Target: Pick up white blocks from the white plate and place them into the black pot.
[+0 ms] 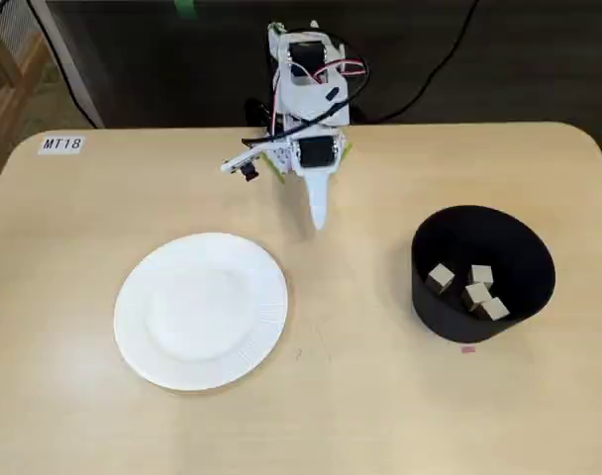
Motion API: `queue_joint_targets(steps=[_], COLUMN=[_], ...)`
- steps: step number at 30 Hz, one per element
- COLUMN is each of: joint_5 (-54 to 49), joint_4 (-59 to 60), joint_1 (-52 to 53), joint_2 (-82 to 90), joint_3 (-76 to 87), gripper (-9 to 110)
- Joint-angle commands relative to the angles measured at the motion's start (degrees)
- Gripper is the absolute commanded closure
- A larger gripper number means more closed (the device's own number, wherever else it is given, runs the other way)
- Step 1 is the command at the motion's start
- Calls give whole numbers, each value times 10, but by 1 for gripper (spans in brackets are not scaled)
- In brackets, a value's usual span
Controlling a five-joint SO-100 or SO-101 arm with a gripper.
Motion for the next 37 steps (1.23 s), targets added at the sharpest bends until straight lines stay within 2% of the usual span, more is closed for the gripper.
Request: queue_joint_targets(steps=[1, 5, 7, 10, 37], joint_5=[6, 9, 8, 7, 4], joint_4=[-10, -5, -5, -5, -12], joint_1=[-12, -10, -10, -10, -10], joint_2=[1, 1, 1, 1, 1], joint_3=[2, 2, 2, 2, 3], gripper=[104, 104, 100, 104, 104])
